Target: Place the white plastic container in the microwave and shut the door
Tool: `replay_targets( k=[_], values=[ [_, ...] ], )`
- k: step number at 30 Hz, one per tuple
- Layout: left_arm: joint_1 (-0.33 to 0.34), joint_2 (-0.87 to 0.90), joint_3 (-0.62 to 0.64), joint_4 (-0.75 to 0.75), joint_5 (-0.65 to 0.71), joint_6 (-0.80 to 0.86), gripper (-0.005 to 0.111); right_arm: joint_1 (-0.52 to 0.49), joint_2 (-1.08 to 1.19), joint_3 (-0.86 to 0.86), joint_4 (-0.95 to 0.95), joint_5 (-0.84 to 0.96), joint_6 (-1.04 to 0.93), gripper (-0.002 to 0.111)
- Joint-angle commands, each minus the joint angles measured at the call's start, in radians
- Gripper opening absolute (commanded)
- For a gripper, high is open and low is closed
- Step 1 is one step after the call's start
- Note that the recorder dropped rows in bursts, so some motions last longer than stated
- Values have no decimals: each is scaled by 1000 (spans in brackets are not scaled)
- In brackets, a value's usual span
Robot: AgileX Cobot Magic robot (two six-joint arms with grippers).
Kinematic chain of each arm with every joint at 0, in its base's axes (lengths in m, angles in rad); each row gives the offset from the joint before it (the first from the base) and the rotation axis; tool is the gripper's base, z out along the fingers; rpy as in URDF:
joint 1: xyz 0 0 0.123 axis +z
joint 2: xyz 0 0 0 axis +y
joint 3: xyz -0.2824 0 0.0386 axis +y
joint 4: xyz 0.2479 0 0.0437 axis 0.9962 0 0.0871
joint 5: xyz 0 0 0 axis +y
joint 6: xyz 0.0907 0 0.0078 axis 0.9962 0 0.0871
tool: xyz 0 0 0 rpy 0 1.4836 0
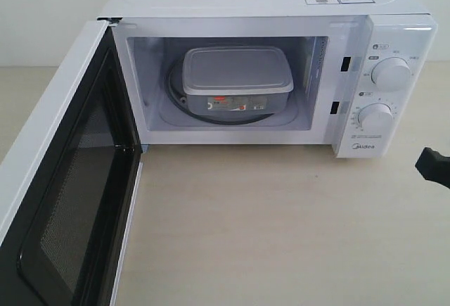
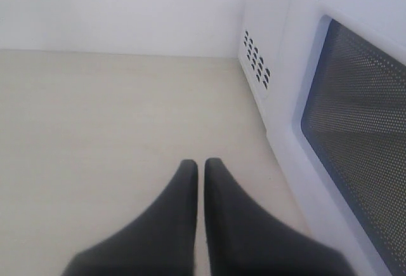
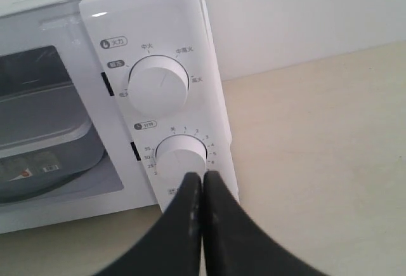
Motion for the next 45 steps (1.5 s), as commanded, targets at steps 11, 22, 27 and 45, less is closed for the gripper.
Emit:
replay_targets(
  k=[11, 22, 27, 45],
  values=[
    [2, -3, 4, 95, -44, 60, 4, 0, -5, 1, 0, -8, -1, 0],
    [2, -3, -16, 120, -568, -65, 4, 0, -5, 1, -13, -63, -1, 0],
    [2, 5, -244, 185, -454, -114, 4, 0, -5, 1, -13, -65, -1, 0],
    [2, 133, -455, 185, -143, 26, 4, 0, -5, 1, -13, -40, -36, 0]
  ],
)
